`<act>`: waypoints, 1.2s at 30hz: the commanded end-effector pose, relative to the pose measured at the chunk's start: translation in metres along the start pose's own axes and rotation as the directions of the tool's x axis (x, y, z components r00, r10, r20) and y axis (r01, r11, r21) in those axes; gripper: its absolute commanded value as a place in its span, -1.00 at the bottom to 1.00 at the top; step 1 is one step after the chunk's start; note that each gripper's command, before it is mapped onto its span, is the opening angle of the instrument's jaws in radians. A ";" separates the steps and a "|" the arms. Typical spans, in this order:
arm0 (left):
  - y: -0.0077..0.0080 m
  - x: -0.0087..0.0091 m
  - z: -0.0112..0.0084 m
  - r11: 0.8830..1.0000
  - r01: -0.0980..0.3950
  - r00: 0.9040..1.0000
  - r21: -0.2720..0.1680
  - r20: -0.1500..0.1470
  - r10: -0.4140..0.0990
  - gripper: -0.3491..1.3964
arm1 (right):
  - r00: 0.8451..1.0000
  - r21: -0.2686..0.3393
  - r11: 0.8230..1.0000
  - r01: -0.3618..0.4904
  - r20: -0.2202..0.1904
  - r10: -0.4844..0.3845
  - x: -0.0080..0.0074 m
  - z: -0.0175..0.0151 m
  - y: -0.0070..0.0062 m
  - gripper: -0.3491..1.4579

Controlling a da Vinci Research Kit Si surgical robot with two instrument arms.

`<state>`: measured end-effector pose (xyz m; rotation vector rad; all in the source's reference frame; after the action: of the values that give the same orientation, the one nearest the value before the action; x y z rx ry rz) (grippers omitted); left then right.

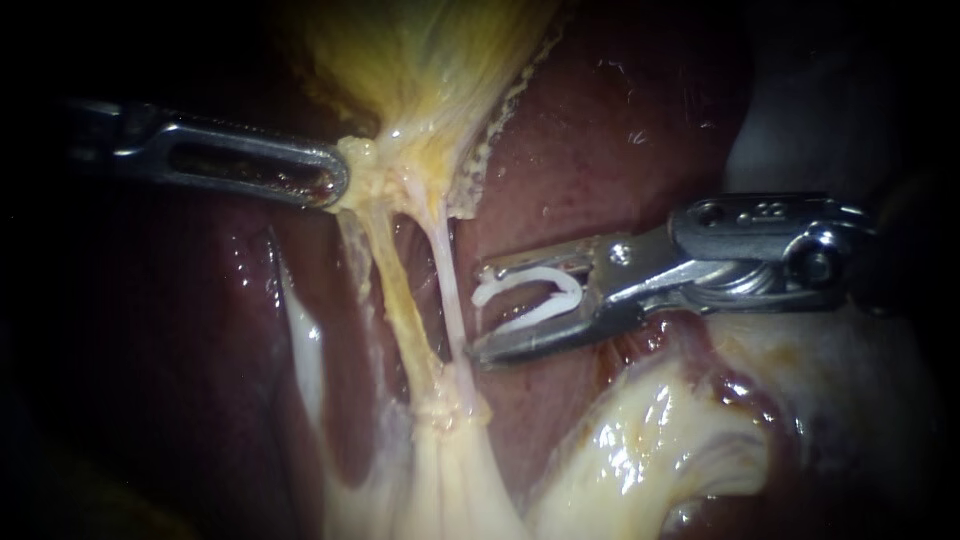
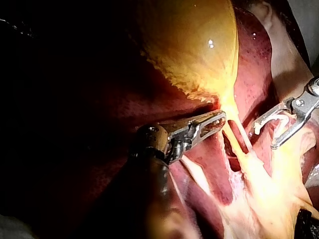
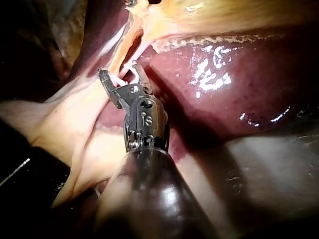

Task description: Clipping first clip left tube

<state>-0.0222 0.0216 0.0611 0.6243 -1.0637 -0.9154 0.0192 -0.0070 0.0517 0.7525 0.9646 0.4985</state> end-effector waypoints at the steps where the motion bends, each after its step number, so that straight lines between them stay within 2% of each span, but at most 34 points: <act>1: 0.0000 0.0001 0.0000 1.000 0.000 1.000 0.000 0.000 0.000 -1.00 | 1.000 0.000 1.000 -0.003 -0.003 0.003 0.0000 0.0001 0.0000 -0.15; 13: 0.0001 0.0001 0.0001 1.000 -0.001 1.000 0.002 -0.001 0.001 -1.00 | 0.999 0.005 1.000 -0.022 -0.029 0.022 0.0002 0.0010 -0.0008 -0.13; 22: 0.0002 0.0002 0.0002 1.000 -0.001 1.000 0.002 -0.001 0.001 -1.00 | 0.999 0.028 0.999 -0.023 -0.024 0.023 -0.0004 0.0023 -0.0010 -0.13; 30: 0.0002 0.0003 0.0002 1.000 -0.002 1.000 0.000 -0.003 0.002 -1.00 | 0.999 0.039 0.999 -0.033 -0.016 0.034 -0.0014 0.0033 -0.0003 -0.13; 36: 0.0002 0.0003 0.0002 1.000 -0.002 1.000 0.000 -0.003 0.002 -1.00 | 0.999 0.044 0.998 -0.033 -0.011 0.033 -0.0026 0.0041 0.0008 -0.13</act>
<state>-0.0223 0.0214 0.0615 0.6247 -1.0613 -0.9120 0.0215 -0.0097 0.0554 0.8061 0.9781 0.5132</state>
